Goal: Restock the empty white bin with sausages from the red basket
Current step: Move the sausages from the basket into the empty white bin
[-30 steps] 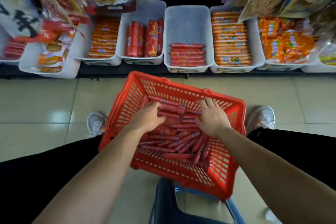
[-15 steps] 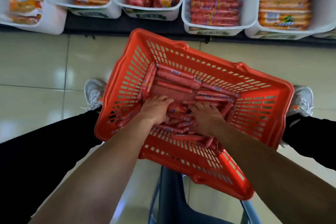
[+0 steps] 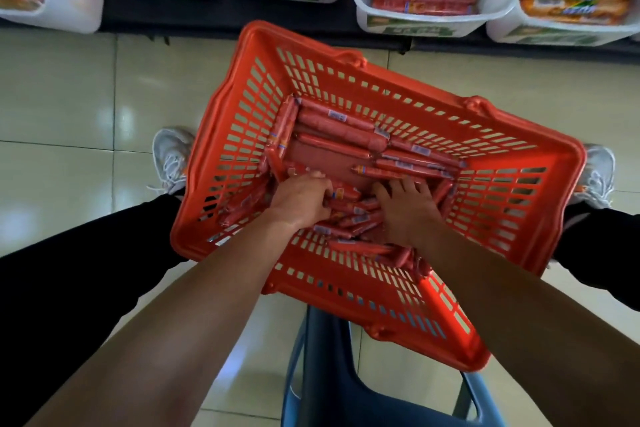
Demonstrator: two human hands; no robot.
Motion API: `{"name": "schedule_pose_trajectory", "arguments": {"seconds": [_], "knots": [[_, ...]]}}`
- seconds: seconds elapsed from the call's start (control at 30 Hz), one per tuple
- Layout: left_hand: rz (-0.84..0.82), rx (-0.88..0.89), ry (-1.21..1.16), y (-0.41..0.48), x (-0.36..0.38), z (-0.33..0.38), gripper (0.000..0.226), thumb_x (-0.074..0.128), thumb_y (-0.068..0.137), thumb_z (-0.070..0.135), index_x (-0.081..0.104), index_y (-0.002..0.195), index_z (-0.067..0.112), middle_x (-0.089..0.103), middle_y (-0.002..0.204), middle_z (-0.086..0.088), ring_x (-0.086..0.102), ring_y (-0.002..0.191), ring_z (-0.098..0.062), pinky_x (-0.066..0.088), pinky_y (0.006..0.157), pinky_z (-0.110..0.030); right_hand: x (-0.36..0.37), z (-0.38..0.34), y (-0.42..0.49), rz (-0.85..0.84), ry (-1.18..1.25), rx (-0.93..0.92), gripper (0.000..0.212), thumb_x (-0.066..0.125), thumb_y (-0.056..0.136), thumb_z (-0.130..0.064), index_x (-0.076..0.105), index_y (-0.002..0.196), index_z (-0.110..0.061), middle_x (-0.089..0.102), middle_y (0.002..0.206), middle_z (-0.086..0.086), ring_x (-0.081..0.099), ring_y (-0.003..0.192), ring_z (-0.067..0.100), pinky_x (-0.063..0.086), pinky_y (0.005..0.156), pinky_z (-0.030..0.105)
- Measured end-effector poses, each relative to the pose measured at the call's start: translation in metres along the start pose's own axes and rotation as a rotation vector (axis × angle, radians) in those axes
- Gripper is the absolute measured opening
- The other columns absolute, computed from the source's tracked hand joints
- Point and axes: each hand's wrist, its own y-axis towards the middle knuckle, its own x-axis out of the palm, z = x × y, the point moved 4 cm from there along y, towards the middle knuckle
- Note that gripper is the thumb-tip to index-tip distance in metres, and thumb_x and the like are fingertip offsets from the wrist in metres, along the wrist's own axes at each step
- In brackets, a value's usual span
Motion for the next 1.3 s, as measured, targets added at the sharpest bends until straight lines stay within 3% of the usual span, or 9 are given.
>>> {"name": "schedule_pose_trajectory", "arguments": {"seconds": [0.13, 0.23, 0.37, 0.47, 0.67, 0.83, 1.0, 1.17, 1.3], "knots": [[-0.034, 0.023, 0.028, -0.004, 0.006, 0.008, 0.042, 0.069, 0.085, 0.040, 0.066, 0.124, 0.026, 0.063, 0.121, 0.000, 0.060, 0.111, -0.023, 0.051, 0.092, -0.038, -0.015, 0.011, 0.006, -0.097, 0.003, -0.015, 0.090, 0.071, 0.068, -0.071, 0.043, 0.139, -0.022, 0.043, 0.141, 0.009, 0.040, 0.131, 0.030, 0.032, 0.108, 0.049], [-0.071, 0.087, 0.004, -0.002, 0.017, 0.014, 0.057, 0.070, 0.086, 0.037, 0.055, 0.140, 0.027, 0.058, 0.136, 0.001, 0.054, 0.124, -0.021, 0.045, 0.104, -0.035, -0.020, 0.015, 0.003, -0.175, 0.057, -0.059, 0.082, 0.067, 0.077, -0.065, 0.041, 0.144, -0.025, 0.041, 0.145, 0.009, 0.044, 0.131, 0.032, 0.039, 0.106, 0.047], [-0.199, 0.098, 0.028, 0.006, 0.032, 0.033, 0.076, 0.070, 0.084, 0.050, 0.040, 0.150, 0.024, 0.047, 0.150, -0.001, 0.040, 0.137, -0.025, 0.033, 0.113, -0.037, -0.035, 0.033, -0.003, -0.083, -0.018, -0.106, 0.069, 0.062, 0.085, -0.058, 0.041, 0.143, -0.027, 0.052, 0.140, 0.005, 0.049, 0.126, 0.029, 0.042, 0.103, 0.041], [-0.215, 0.039, -0.032, 0.012, 0.041, 0.047, 0.068, 0.063, 0.085, 0.061, 0.048, 0.139, 0.023, 0.055, 0.140, -0.006, 0.050, 0.128, -0.029, 0.042, 0.107, -0.041, -0.047, 0.060, -0.012, -0.029, -0.008, 0.043, 0.084, 0.065, 0.082, -0.056, 0.028, 0.151, -0.027, 0.039, 0.151, 0.007, 0.038, 0.136, 0.031, 0.033, 0.111, 0.047], [-0.099, -0.088, -0.243, 0.015, 0.041, 0.060, 0.061, 0.061, 0.088, 0.059, 0.052, 0.130, 0.015, 0.063, 0.128, -0.008, 0.060, 0.119, -0.029, 0.046, 0.103, -0.041, -0.027, 0.068, -0.025, -0.214, -0.055, 0.119, 0.137, 0.087, 0.069, -0.036, -0.021, 0.154, -0.031, -0.008, 0.164, 0.012, 0.006, 0.150, 0.037, 0.027, 0.116, 0.054], [-0.111, -0.146, -0.363, 0.008, 0.049, 0.073, 0.084, 0.082, 0.074, 0.047, 0.037, 0.135, 0.011, 0.059, 0.132, -0.011, 0.059, 0.121, -0.031, 0.048, 0.102, -0.041, -0.031, 0.057, -0.019, -0.134, -0.243, -0.031, 0.132, 0.085, 0.071, -0.039, -0.015, 0.156, -0.025, -0.012, 0.165, 0.009, -0.001, 0.151, 0.035, 0.014, 0.121, 0.054], [-0.108, -0.104, -0.274, 0.014, 0.031, 0.063, 0.062, 0.083, 0.070, 0.029, 0.049, 0.121, 0.018, 0.064, 0.117, -0.006, 0.063, 0.110, -0.026, 0.051, 0.096, -0.035, -0.024, 0.066, -0.020, -0.138, -0.183, -0.050, 0.141, 0.087, 0.067, -0.046, -0.022, 0.154, -0.024, -0.006, 0.166, 0.006, 0.007, 0.151, 0.030, 0.013, 0.122, 0.053], [-0.199, -0.120, -0.289, 0.001, 0.002, 0.029, 0.051, 0.082, 0.072, 0.031, 0.051, 0.112, 0.023, 0.063, 0.109, 0.001, 0.062, 0.103, -0.020, 0.050, 0.088, -0.032, -0.031, 0.059, -0.020, -0.150, -0.089, -0.055, 0.143, 0.092, 0.058, -0.045, -0.013, 0.154, -0.031, 0.003, 0.161, 0.012, 0.027, 0.143, 0.037, 0.033, 0.114, 0.053], [-0.039, -0.149, -0.329, -0.012, -0.020, 0.006, 0.048, 0.078, 0.070, 0.033, 0.051, 0.108, 0.022, 0.063, 0.105, -0.002, 0.063, 0.099, -0.025, 0.050, 0.086, -0.036, -0.030, 0.052, -0.023, -0.097, 0.040, 0.004, 0.108, 0.079, 0.070, -0.055, 0.014, 0.150, -0.022, 0.025, 0.150, 0.015, 0.057, 0.116, 0.039, 0.054, 0.091, 0.051]]}}
